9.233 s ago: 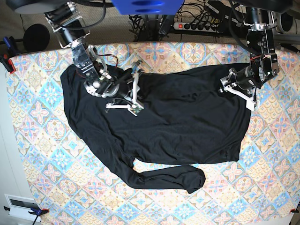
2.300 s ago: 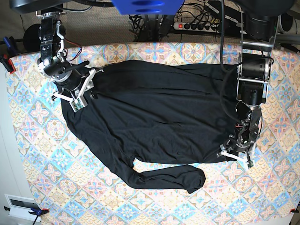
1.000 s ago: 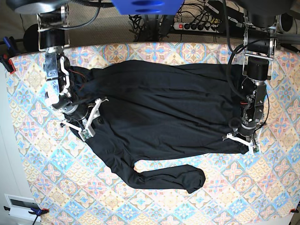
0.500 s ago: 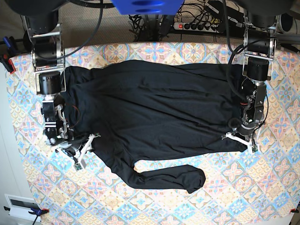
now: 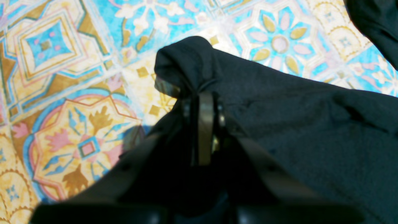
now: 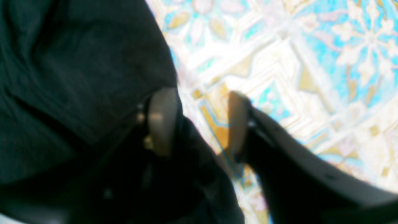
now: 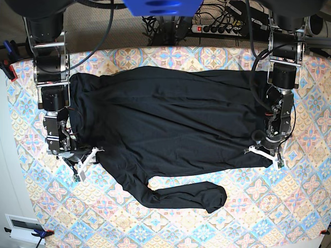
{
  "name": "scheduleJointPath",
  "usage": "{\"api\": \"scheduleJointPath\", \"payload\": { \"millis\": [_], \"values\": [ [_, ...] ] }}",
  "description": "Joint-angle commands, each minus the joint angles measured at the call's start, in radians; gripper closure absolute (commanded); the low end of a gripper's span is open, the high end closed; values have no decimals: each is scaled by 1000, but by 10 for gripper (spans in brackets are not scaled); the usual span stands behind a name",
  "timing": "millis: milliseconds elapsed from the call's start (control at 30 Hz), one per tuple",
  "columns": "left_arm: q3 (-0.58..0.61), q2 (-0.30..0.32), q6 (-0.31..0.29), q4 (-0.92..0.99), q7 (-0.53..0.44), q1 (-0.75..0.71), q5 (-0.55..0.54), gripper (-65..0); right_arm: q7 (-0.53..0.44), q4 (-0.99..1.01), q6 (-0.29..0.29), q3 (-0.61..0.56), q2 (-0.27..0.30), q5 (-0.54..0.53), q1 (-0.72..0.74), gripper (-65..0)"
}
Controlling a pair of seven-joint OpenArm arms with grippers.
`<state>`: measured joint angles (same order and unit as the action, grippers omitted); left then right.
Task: Layout the t-shirt on the table in an organized manner, then fold the t-shirt properly
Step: 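Move the right gripper along the shirt side edge and grasp near the hem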
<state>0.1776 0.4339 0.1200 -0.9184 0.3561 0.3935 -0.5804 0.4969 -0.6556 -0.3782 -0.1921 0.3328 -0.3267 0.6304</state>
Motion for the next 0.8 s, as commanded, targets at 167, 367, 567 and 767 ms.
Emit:
{"api": "scheduleJointPath", "payload": {
  "millis": [167,367,567,767],
  "values": [
    [-6,12,-1,-18,-19,28,0,0,-28,-20,-2,0,12,-13,39,-352],
    [-5,12,-3,-18,-19,28,0,0,-30,-20,-3,0,-27,-13,38,-340],
    [-5,12,-3,-18,-19,28,0,0,-30,-25,-64,0,-53,-9,35,-339],
    [-5,13,-3,-18,-19,28,0,0,-33,-22,-63,-2,-65,-7,33,-339]
  ]
}}
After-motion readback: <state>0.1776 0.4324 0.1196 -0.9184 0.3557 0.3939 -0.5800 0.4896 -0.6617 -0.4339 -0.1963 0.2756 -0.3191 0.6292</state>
